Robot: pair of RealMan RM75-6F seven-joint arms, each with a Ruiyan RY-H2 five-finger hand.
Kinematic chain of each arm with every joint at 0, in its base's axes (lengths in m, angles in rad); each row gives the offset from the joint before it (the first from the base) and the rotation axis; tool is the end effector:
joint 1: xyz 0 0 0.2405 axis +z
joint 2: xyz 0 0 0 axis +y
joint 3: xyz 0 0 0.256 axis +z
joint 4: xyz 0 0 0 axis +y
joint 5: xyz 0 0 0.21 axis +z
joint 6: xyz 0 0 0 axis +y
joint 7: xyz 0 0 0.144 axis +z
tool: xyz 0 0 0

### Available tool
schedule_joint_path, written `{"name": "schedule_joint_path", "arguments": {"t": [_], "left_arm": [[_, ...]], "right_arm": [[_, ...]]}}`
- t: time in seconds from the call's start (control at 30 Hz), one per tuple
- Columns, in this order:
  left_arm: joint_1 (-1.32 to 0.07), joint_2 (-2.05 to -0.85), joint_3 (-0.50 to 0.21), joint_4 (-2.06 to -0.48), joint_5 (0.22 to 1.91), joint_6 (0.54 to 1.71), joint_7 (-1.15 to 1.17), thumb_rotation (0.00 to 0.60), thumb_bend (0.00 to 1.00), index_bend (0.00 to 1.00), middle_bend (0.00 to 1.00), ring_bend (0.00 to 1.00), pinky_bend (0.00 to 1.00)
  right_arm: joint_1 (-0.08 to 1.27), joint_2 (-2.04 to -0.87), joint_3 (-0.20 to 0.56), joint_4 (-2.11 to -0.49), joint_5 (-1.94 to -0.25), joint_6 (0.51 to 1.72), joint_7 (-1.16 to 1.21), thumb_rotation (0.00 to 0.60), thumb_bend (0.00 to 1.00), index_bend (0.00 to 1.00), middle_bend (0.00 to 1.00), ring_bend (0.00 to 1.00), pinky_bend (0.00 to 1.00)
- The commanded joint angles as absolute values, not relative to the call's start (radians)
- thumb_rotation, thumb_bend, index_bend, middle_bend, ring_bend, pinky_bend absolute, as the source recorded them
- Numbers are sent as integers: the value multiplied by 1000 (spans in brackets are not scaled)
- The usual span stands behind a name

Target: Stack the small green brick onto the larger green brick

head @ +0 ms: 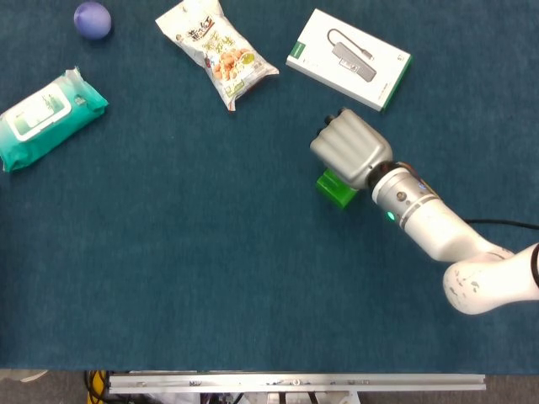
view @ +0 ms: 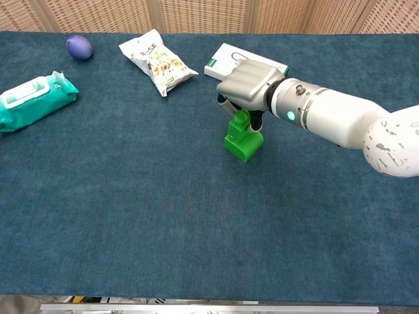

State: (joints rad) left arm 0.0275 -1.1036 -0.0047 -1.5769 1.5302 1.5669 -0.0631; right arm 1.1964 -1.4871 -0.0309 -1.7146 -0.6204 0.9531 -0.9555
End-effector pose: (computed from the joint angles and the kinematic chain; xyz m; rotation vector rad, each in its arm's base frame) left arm -0.3310 0.1358 0.1704 -1.3195 -0.9388 -0.8694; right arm -0.0670 -0.3314 -0.0387 2.2572 -0.4315 0.4637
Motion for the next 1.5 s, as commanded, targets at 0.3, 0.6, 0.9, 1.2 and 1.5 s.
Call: {"name": "schedule_joint_path", "arguments": {"t": [0.3, 0.6, 0.9, 1.2, 1.5], "left_arm": [[28, -1105, -5, -1568, 1529, 1568, -73, 600, 234, 85, 212, 208, 207], [28, -1109, -5, -1558, 1529, 1566, -83, 600, 235, 85, 212, 208, 207], [27, -1111, -4, -1554, 1531, 1567, -87, 600, 235, 85, 212, 208, 207], [26, -1112, -4, -1554, 1531, 1567, -87, 600, 235, 85, 212, 208, 206], [25, -1113, -4, -1550, 1529, 1563, -90, 600, 234, 85, 212, 208, 206]], "right_arm": [[1196, -1498, -29, -1710, -619, 961, -957, 600, 205, 580, 497, 339, 403], [1196, -1502, -36, -1715, -611, 973, -973, 600, 205, 580, 497, 339, 403], [1196, -1501, -43, -1723, -618, 979, -985, 600, 205, 580, 497, 339, 403], [1201, -1494, -51, -1735, -617, 992, -1015, 600, 205, 580, 497, 345, 403], [1192, -1500, -60, -1741, -623, 1011, -1028, 600, 205, 580, 497, 351, 403]]}}
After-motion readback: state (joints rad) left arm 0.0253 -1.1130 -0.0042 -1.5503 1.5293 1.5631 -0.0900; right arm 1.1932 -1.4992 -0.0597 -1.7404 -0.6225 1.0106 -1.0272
